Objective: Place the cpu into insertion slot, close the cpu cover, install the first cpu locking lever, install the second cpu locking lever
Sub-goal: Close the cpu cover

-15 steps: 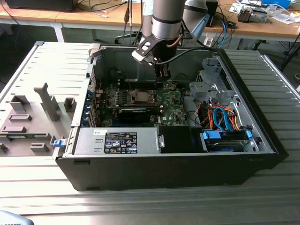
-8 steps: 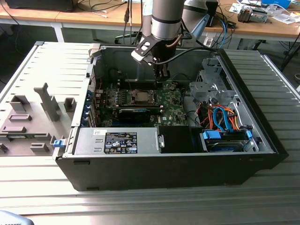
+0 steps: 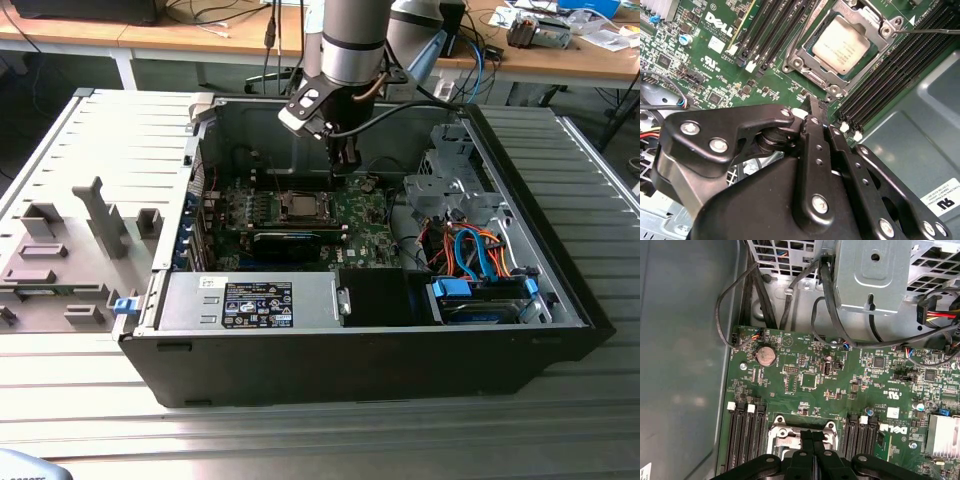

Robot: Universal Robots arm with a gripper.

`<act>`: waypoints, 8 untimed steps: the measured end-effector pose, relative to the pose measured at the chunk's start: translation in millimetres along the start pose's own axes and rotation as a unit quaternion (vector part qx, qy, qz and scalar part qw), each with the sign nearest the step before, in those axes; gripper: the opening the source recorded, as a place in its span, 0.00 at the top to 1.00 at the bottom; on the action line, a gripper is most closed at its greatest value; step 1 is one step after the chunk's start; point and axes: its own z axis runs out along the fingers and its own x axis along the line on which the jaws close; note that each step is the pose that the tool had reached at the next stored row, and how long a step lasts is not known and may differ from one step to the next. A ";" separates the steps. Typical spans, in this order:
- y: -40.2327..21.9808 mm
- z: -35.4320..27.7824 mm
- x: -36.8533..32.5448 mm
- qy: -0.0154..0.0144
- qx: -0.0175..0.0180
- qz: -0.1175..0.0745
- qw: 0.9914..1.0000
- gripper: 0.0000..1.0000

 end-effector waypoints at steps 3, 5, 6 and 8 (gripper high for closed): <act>-0.5 0.0 0.1 0.000 0.000 0.000 1.000 0.89; -0.9 0.0 0.1 0.000 0.000 0.000 1.000 0.89; -1.1 0.0 0.1 0.000 0.000 0.000 1.000 0.89; -1.4 0.0 0.2 0.000 0.000 0.000 1.000 0.89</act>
